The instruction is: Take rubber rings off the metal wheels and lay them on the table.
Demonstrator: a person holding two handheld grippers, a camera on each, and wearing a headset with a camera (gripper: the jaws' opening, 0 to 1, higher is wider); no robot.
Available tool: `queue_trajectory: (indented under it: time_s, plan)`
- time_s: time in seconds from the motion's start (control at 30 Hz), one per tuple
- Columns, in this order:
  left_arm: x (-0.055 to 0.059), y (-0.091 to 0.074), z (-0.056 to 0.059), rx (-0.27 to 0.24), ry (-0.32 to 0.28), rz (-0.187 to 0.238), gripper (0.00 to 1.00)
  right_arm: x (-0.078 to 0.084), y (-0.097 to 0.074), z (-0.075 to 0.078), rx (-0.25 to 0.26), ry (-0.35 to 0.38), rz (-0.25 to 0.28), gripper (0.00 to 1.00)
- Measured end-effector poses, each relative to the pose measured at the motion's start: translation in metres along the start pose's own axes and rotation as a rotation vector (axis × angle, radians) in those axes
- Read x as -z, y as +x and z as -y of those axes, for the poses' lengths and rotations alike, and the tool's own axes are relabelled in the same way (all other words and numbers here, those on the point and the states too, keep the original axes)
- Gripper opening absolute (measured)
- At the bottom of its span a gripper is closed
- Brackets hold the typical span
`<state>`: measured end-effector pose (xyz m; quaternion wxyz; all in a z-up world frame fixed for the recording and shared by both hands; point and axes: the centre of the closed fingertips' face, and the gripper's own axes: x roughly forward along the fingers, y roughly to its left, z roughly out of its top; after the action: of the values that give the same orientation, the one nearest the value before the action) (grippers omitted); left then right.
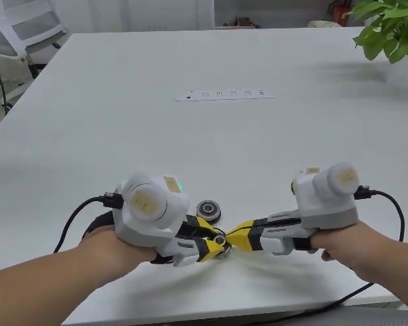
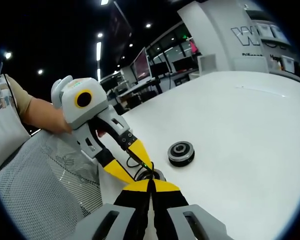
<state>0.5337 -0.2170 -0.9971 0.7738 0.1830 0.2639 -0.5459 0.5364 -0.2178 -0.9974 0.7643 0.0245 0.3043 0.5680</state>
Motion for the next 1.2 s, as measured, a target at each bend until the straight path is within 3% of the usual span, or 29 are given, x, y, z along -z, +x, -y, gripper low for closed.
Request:
queue_trajectory:
  time_s: [0.67,1.2]
  plan:
    - [-0.014,-0.025,0.000,0.005,-0.011,0.041,0.31,-0.007,-0.004,-0.005,-0.012,-0.005,0.011,0.00]
    - [-0.016,-0.063,-0.002,-0.005,-0.051,0.090,0.41,-0.016,-0.002,-0.015,-0.042,-0.029,-0.007,0.00]
